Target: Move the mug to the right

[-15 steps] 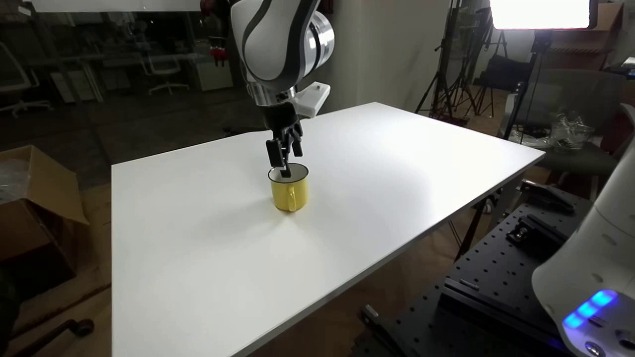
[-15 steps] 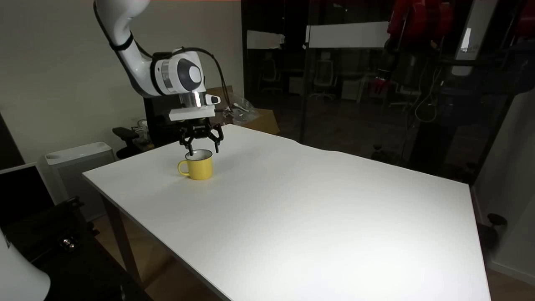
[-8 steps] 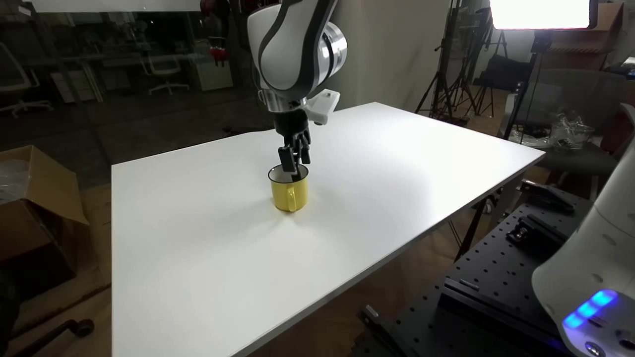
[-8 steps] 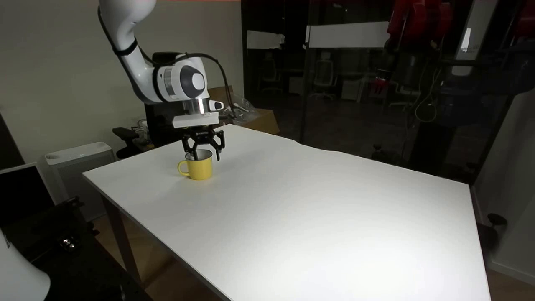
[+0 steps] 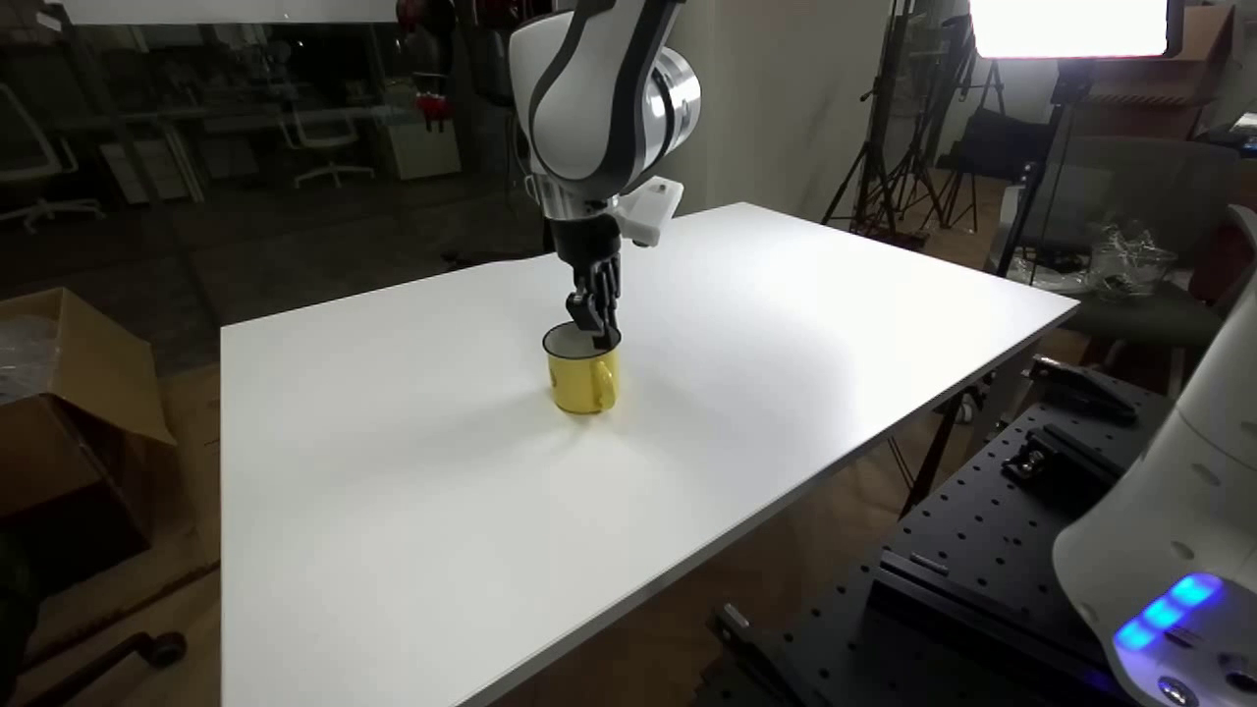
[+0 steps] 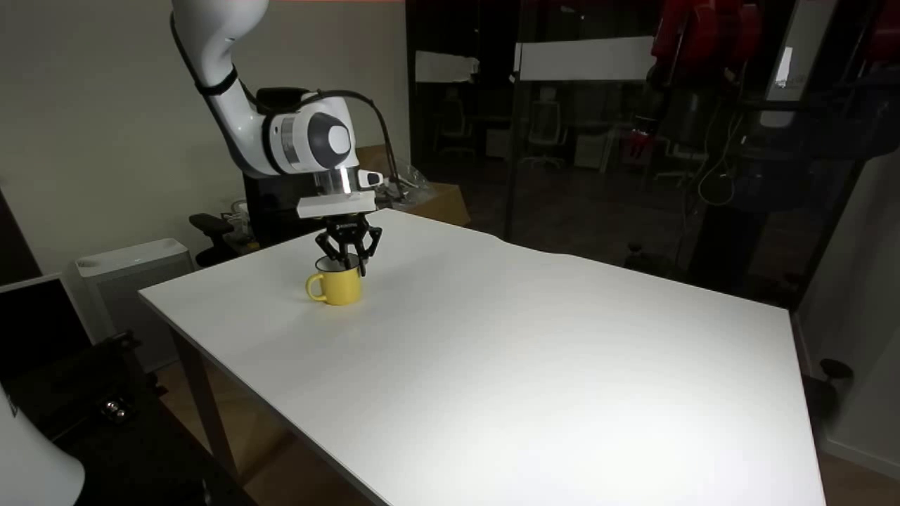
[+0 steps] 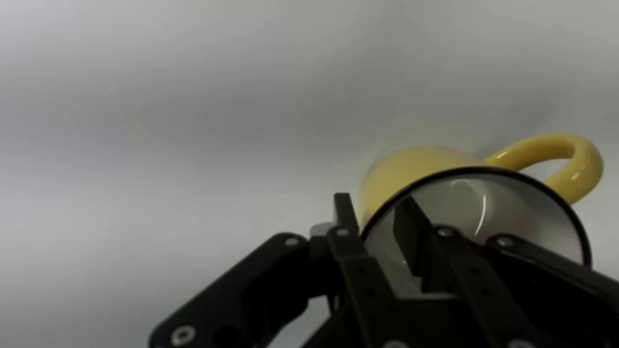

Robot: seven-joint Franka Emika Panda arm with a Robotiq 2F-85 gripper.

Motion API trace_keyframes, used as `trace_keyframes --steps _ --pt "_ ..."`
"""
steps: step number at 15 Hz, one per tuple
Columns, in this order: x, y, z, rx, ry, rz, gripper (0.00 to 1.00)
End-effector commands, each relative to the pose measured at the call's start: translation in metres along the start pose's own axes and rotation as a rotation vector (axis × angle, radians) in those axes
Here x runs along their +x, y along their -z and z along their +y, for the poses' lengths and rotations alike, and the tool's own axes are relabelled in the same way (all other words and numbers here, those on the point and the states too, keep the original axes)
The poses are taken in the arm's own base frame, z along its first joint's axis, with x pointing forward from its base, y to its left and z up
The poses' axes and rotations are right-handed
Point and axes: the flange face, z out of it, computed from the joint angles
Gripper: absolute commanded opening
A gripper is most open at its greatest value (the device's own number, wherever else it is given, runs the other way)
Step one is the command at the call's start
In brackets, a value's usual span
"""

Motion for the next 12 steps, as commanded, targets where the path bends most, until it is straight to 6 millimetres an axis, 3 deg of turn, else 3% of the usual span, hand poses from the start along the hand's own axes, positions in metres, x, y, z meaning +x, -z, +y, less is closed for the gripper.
trace_keyframes --steps 1,9,12 --pt "0.004 0.002 0.000 -0.007 0.031 0.015 0.01" --pt "0.005 0.005 -0.001 0.006 0.090 0.025 0.03" --pt "-0.007 0.010 0.009 0.010 0.064 0.036 0.03"
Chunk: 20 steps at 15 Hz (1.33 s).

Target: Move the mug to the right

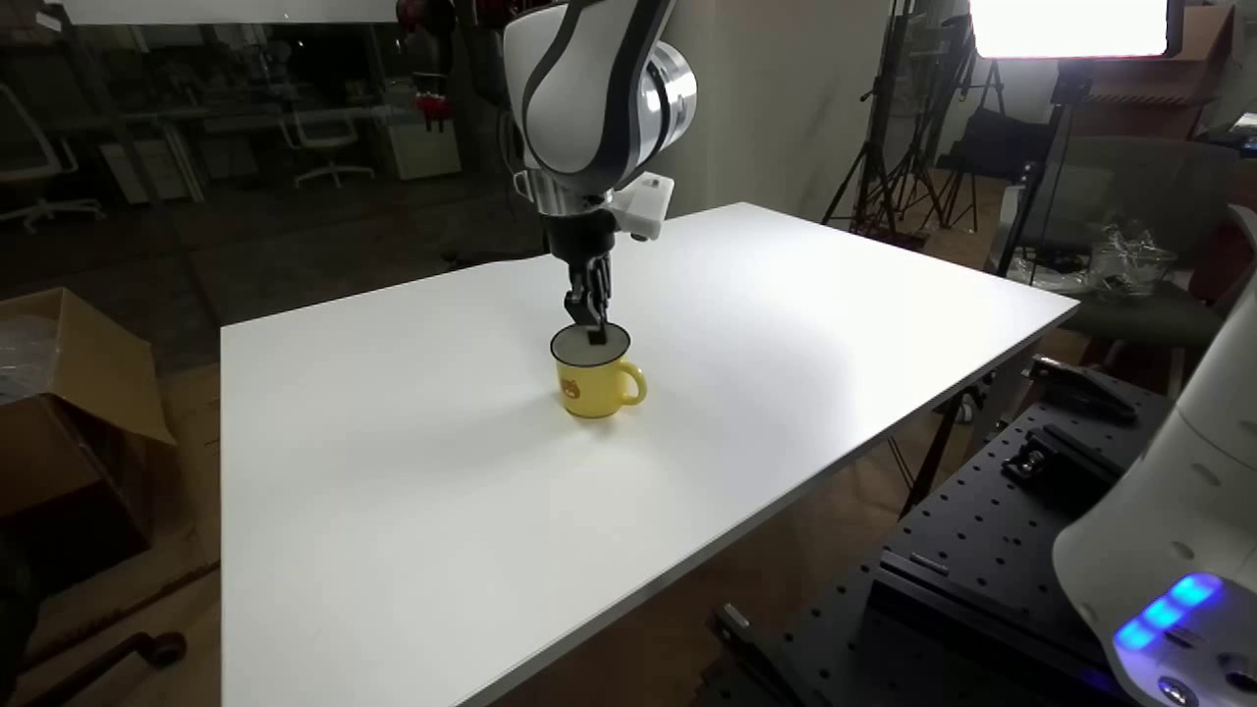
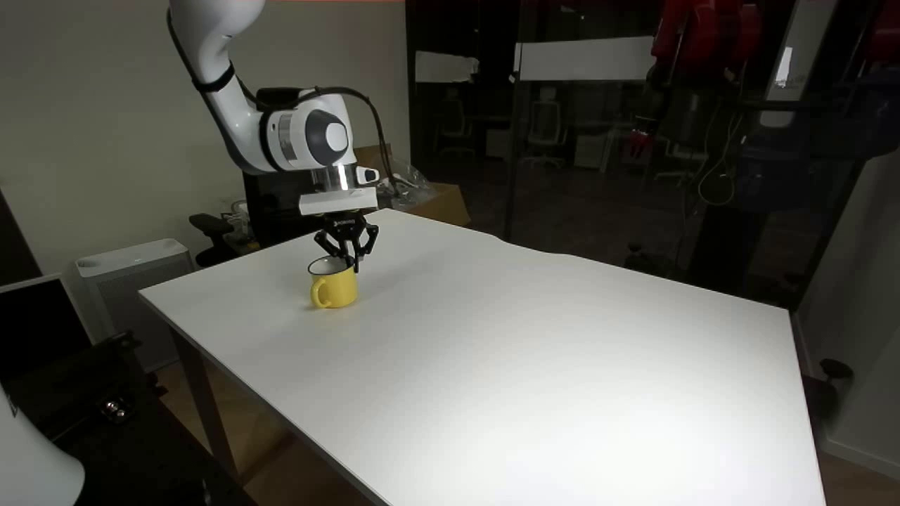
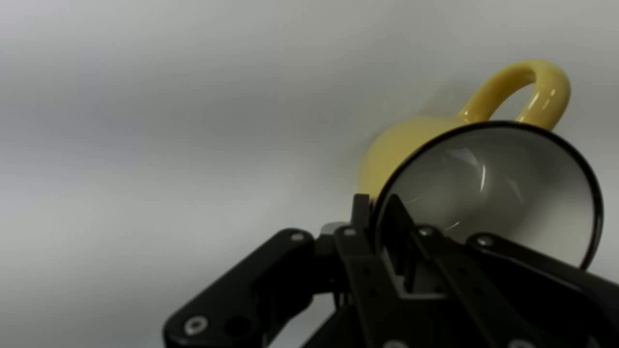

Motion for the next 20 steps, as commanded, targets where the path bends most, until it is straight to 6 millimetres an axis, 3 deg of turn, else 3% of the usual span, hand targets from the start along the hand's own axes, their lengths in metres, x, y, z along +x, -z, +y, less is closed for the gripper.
trace_keyframes --steps 1,3,8,12,15,18,19,20 --pt "-0.023 0.006 0.019 0.006 -0.059 0.030 0.03" --pt "-0.057 0.009 0.038 0.010 -0.155 0.046 0.03" --pt "-0.174 0.008 0.078 0.014 -0.423 0.094 0.03" --pt "-0.272 0.003 0.086 0.021 -0.626 0.127 0.03" --pt "-0.323 0.000 0.086 0.035 -0.726 0.142 0.03" --pt "-0.355 0.001 0.088 0.060 -0.788 0.159 0.03" --pt "-0.362 0.001 0.090 0.073 -0.800 0.167 0.13" --pt "-0.367 0.002 0.091 0.078 -0.809 0.175 0.38"
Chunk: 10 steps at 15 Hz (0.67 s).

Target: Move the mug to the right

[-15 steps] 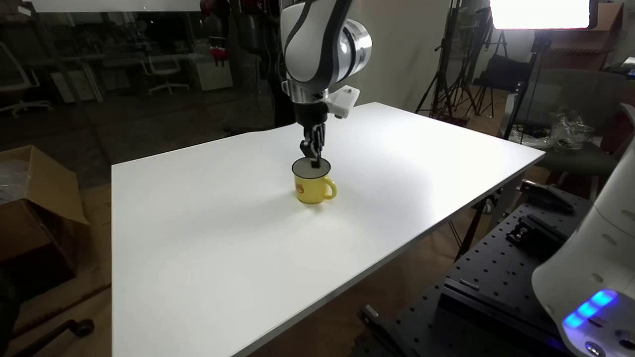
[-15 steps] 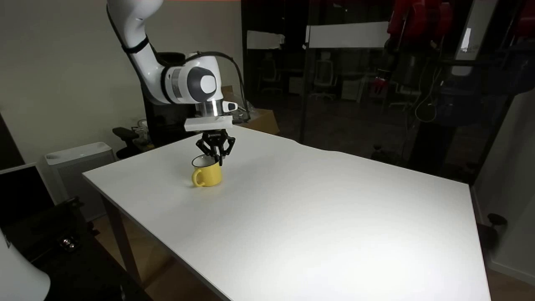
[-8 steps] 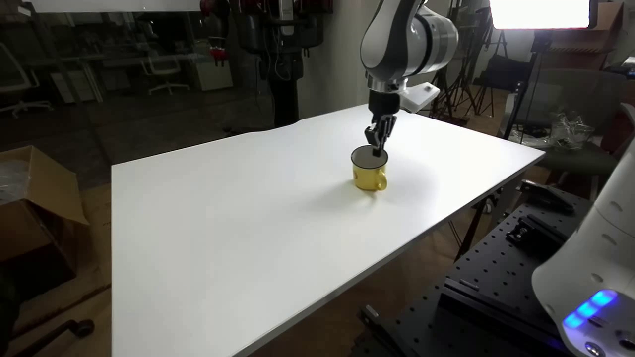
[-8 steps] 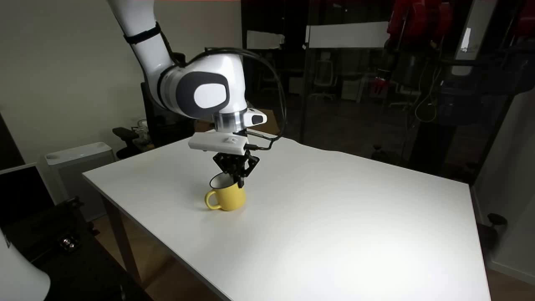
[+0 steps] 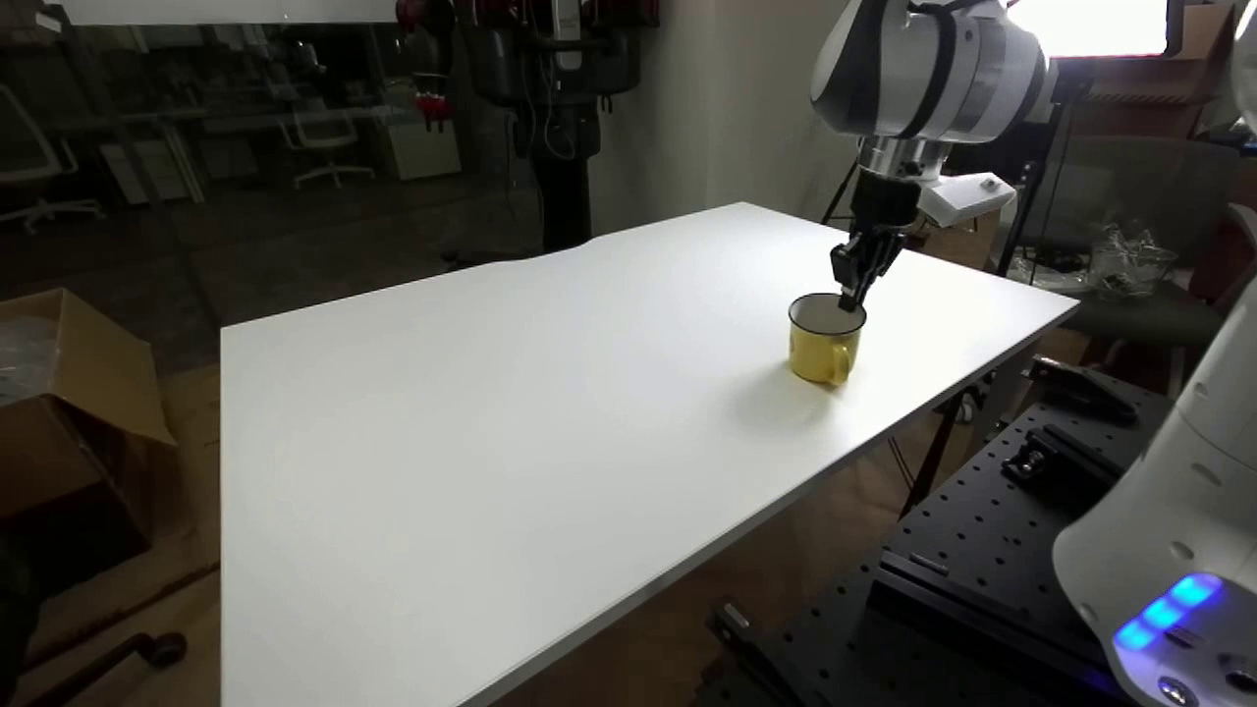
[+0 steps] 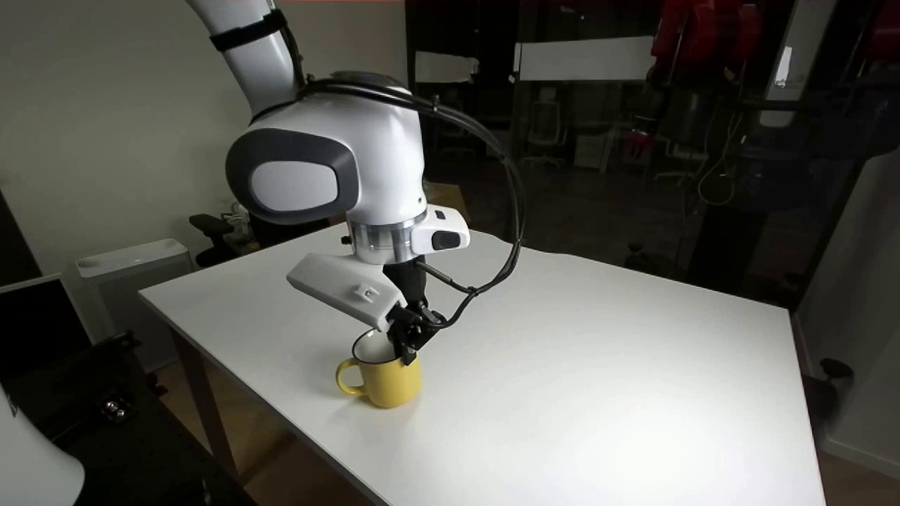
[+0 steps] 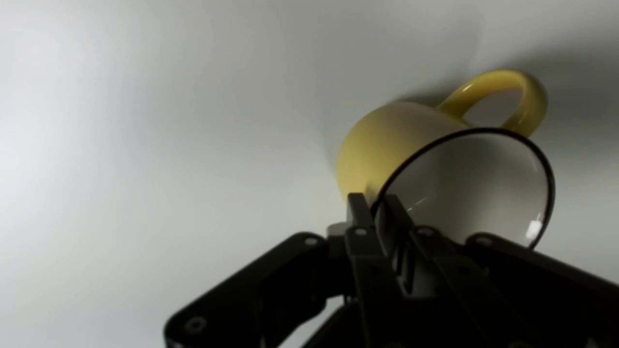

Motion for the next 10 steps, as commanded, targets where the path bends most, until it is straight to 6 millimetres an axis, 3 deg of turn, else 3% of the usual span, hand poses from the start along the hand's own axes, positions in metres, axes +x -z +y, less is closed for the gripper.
trace_keyframes --steps 1,6,10 --pt "-0.011 0.015 0.011 0.020 -0.029 0.033 0.38" --pt "-0.014 0.020 0.015 0.035 -0.034 0.050 0.69" --pt "-0.008 0.029 0.001 0.018 0.020 0.051 0.97"
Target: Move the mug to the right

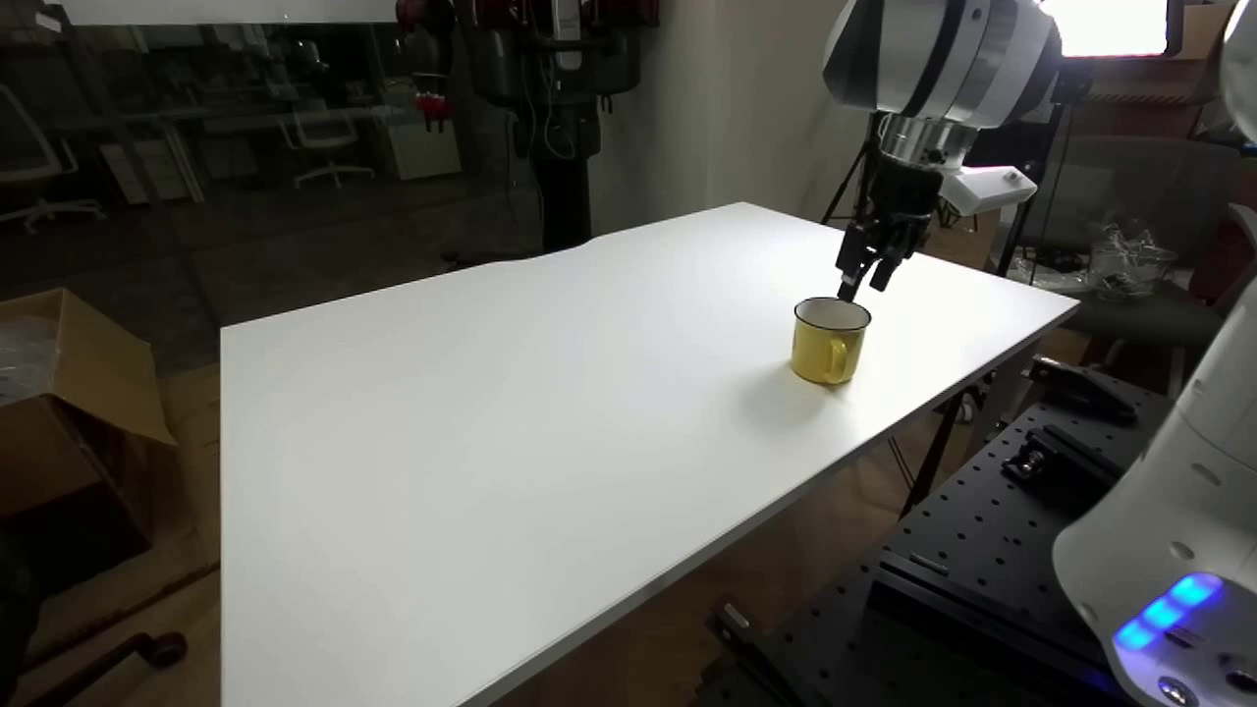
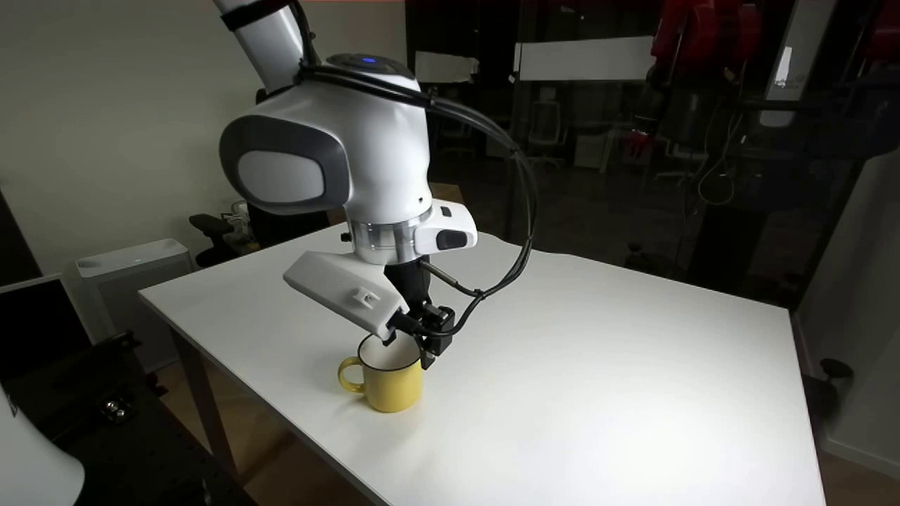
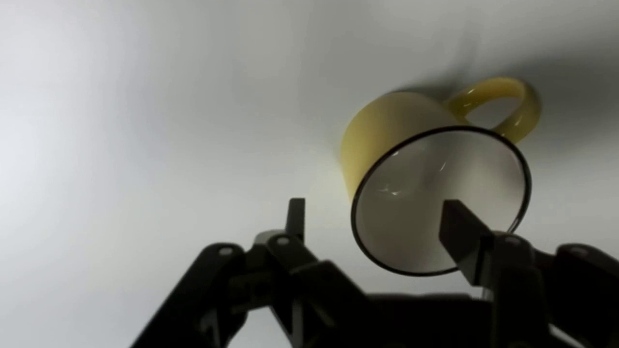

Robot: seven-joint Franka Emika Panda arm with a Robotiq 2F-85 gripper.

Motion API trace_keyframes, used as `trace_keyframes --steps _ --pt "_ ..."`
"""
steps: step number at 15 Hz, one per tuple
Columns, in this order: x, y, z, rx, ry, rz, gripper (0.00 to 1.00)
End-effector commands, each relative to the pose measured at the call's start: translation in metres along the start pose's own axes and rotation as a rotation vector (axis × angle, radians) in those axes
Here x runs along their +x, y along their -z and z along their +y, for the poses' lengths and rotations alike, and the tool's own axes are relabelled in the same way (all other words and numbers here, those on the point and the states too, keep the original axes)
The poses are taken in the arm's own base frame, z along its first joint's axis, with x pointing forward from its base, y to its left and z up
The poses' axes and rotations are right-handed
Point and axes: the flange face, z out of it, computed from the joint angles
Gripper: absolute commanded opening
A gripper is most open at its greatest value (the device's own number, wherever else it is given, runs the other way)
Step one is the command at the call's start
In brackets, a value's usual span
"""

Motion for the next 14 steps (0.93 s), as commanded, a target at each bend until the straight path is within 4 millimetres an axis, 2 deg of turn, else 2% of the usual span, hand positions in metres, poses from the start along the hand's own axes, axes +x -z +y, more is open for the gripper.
trace_keyframes --steps 1,4,6,7,9,14 --pt "0.005 0.021 -0.021 -0.023 0.059 0.012 0.99" --pt "0.018 0.049 -0.041 -0.069 0.140 0.021 1.00" --pt "0.032 0.075 -0.059 -0.091 0.175 0.037 1.00" --pt "0.030 0.045 -0.040 -0.071 0.171 0.014 1.00" --pt "0.034 0.056 -0.047 -0.076 0.179 0.026 1.00" --pt "0.027 0.042 -0.041 -0.067 0.171 0.000 1.00"
